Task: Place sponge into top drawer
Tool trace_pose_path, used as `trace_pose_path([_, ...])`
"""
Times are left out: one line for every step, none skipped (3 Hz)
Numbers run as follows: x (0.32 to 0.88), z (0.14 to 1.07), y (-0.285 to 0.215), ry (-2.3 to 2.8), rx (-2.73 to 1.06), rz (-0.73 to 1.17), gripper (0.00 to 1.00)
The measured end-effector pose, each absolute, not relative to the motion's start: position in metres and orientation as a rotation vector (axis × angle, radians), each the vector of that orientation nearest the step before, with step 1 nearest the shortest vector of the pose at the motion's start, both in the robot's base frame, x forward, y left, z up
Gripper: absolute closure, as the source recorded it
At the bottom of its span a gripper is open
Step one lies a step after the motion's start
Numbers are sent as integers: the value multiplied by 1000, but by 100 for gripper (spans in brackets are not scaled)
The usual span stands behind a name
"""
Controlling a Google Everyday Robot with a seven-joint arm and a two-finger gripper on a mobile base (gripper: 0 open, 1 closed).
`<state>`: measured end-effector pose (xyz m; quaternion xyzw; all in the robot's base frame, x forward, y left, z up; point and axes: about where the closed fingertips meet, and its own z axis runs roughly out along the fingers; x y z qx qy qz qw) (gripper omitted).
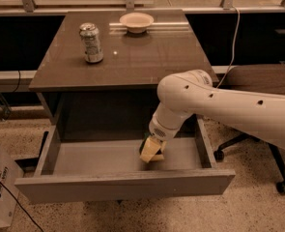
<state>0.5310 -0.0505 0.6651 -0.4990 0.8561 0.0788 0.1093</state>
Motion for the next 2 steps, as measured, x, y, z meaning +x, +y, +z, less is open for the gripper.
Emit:
trace_pose_path([529, 666, -50, 2514, -1475, 233, 30])
trace_pose_path([529, 666, -49, 2515, -1478, 234, 6])
